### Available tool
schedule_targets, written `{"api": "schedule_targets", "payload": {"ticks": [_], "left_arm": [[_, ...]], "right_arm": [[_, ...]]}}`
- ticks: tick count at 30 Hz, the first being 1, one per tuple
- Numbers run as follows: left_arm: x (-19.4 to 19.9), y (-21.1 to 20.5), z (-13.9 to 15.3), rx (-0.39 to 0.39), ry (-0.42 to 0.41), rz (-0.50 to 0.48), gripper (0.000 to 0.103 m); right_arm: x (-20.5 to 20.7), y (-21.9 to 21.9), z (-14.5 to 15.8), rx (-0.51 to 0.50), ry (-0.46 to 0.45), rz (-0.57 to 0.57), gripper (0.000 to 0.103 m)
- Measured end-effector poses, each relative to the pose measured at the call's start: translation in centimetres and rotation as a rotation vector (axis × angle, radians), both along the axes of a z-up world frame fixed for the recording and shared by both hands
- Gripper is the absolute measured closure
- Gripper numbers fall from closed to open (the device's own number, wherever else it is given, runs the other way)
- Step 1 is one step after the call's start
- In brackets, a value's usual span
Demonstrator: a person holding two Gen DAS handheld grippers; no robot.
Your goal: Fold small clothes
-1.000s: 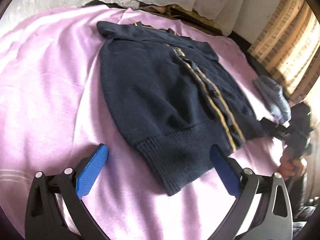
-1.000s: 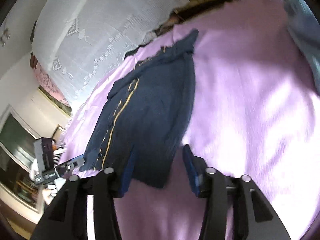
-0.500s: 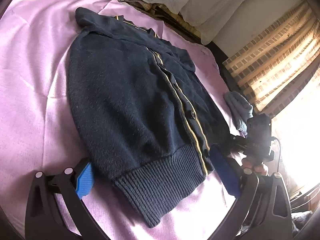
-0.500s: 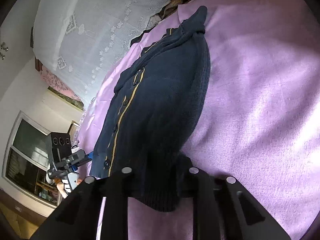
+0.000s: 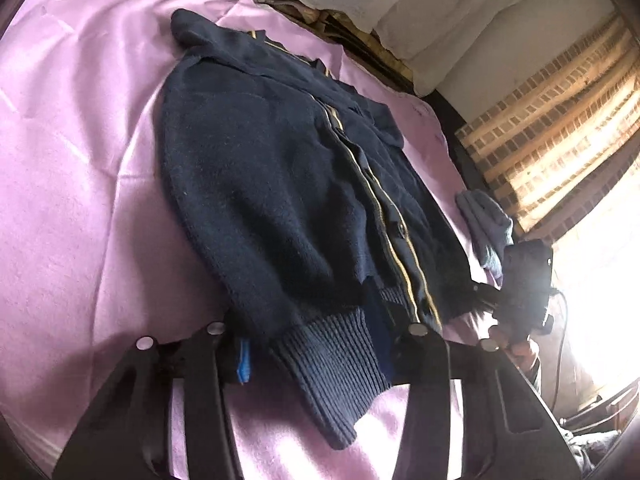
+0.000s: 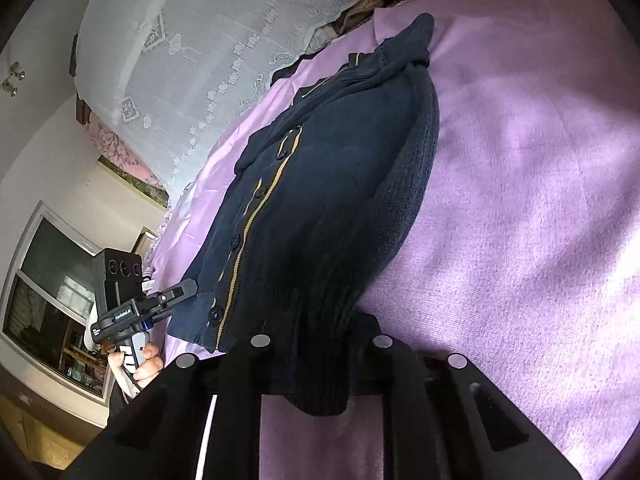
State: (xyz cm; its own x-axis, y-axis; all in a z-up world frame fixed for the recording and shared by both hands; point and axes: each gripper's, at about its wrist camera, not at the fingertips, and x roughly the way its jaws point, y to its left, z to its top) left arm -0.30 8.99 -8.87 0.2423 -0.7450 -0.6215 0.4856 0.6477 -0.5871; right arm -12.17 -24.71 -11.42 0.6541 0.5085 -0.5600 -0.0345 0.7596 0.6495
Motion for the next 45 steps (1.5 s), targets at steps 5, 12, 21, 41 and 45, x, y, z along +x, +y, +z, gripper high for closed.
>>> {"api": "schedule_targets", "payload": {"ticks": [5,12,21,41,45], "left_arm": [[-0.4,-0.7,0.2,0.042,-0.033,-0.006,0.054],[-1.1,-0.8,0.7,0.057,-0.086,0.001,0.069],[-0.6,-0.2,2.3,0.022,-0.133,0.015,0.095],[6.7,-3.8,10.6,0.009,-0.269,0.099,0.097],[8.7,-4.7,11.1,0.026,-0.294,0.128,0.097]], "right_arm": [[0.0,-0.1,-0.1,0.000,0.004,0.002,0.085],[-0.6,0.2,0.7,-0.050,-0.053,-0.014,0.090],[-0.6,-0.2,2.3,-0.049,-0.119,-0.035,0.092],[7.4,-0.7,10.8,-0.108,-0.250,-0.067,0.092],[10.1,-1.5,11.2,-0.087,-0.247,-0.089,0.092]]}}
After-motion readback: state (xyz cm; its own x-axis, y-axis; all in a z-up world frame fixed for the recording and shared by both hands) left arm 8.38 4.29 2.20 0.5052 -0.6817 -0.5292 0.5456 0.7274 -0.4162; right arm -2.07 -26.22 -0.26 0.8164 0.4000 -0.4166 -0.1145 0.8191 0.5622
